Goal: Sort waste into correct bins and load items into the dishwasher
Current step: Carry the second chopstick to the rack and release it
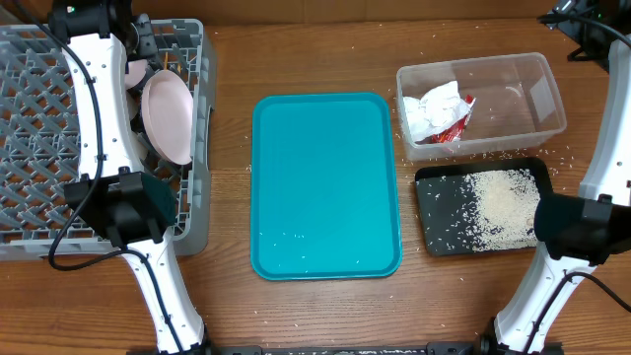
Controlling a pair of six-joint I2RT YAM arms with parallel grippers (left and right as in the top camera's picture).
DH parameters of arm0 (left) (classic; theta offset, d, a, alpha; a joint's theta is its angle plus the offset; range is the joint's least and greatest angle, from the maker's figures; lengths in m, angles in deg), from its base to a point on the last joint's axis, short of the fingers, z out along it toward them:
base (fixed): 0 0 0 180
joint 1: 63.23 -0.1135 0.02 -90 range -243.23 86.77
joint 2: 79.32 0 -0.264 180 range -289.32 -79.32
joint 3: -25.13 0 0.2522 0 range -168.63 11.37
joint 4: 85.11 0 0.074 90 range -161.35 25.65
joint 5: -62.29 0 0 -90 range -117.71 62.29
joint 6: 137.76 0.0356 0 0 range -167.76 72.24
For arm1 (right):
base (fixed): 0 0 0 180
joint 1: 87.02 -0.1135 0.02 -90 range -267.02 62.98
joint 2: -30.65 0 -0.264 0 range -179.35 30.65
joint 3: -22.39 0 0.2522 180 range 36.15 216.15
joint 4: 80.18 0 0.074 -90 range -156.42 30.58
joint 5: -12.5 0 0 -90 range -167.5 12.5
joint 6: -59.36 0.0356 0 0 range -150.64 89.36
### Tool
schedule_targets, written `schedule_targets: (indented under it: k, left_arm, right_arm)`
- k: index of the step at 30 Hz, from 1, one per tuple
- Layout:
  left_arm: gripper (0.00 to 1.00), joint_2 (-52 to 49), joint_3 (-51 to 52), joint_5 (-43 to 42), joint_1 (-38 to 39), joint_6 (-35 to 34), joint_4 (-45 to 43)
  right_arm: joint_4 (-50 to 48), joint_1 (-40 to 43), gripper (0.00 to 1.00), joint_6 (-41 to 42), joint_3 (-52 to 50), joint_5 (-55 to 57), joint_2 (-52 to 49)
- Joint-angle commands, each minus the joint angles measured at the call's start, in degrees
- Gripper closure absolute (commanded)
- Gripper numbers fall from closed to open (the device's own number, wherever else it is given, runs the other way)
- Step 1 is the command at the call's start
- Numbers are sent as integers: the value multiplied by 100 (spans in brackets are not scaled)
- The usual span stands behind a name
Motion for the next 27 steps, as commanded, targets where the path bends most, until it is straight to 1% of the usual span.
schedule_targets:
  k: [1,3,4,7,10,14,18,19,21,22,24,27]
  left_arm:
    - [45,411,-179,-219,13,-111,520]
    - [37,640,-251,-538,11,-111,955]
    - [35,789,-251,-734,11,-111,1156]
    - [24,1314,-251,-1451,11,-109,1757]
    - [23,1709,-249,-1565,37,-260,2330]
    - [23,2218,179,-1956,264,-275,2323]
    - [24,2780,1010,-1733,745,-313,2323]
    - [24,3042,1467,-1397,1010,-511,2323]
    - [23,3359,2022,-894,1325,-852,2323]
    - [23,3526,2286,-684,1478,-918,2323]
    - [22,3904,2833,-533,1753,-1051,2323]
    - [11,4575,3585,-527,2015,-1193,2321]
  right_arm:
    - [-35,4,0,9,170,39,83]
    - [-35,4,0,9,170,39,83]
    - [-35,4,0,9,170,39,83]
    - [-35,4,0,9,170,39,83]
    - [-35,4,0,9,170,39,83]
    - [-35,4,0,9,170,39,83]
    - [-35,4,0,9,170,39,83]
    - [-35,4,0,9,170,39,83]
    - [-35,4,0,9,170,39,83]
    - [-35,4,0,9,170,39,83]
    - [-35,4,0,9,170,39,83]
    - [-37,4,0,9,170,39,83]
